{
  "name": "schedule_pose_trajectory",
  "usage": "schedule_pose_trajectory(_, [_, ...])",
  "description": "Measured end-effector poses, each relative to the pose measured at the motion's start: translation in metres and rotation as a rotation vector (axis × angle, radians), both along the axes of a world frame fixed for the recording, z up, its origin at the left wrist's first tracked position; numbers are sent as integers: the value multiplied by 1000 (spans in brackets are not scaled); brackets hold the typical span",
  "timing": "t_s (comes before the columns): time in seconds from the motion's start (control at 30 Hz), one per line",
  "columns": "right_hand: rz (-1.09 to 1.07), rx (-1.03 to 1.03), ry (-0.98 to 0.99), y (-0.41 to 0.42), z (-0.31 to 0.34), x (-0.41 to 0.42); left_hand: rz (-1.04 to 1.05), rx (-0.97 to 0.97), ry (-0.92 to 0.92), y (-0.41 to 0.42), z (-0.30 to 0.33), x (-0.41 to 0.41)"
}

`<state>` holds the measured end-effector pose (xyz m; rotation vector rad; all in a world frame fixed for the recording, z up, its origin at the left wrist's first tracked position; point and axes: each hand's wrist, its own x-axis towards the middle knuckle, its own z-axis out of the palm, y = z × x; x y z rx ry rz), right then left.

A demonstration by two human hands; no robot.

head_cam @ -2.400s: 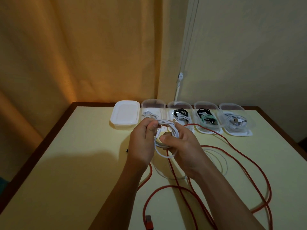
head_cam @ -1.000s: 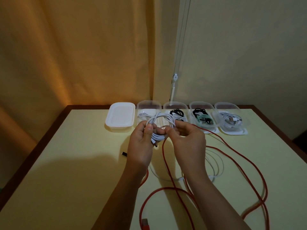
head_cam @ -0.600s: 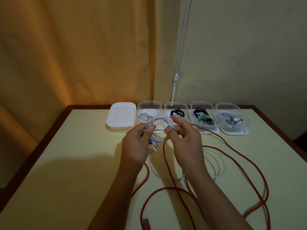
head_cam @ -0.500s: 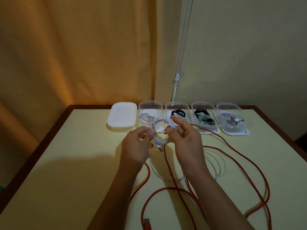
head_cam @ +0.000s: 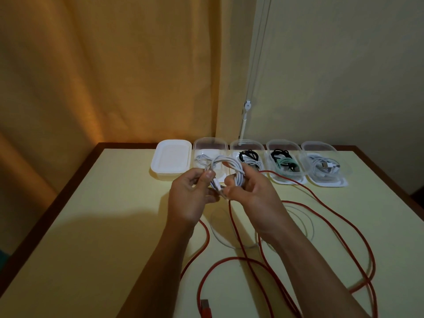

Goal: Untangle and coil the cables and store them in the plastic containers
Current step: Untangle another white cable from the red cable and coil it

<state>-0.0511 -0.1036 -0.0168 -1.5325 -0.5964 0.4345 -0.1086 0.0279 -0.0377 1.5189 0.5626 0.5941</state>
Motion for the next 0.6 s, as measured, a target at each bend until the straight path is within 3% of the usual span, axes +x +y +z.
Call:
schedule_pose_trajectory(0.27, [-58, -159, -202, -6, -6, 13, -17, -111, -13, 4, 0, -3])
schedule_pose_trajectory(0.47, [-344, -136, -146, -9, -10, 15, -93, -181, 3, 1, 1, -2])
schedule_pose_trajectory(0.6, [-468, -140, -235, -4, -12, 12, -135, -129, 0, -3, 0, 0])
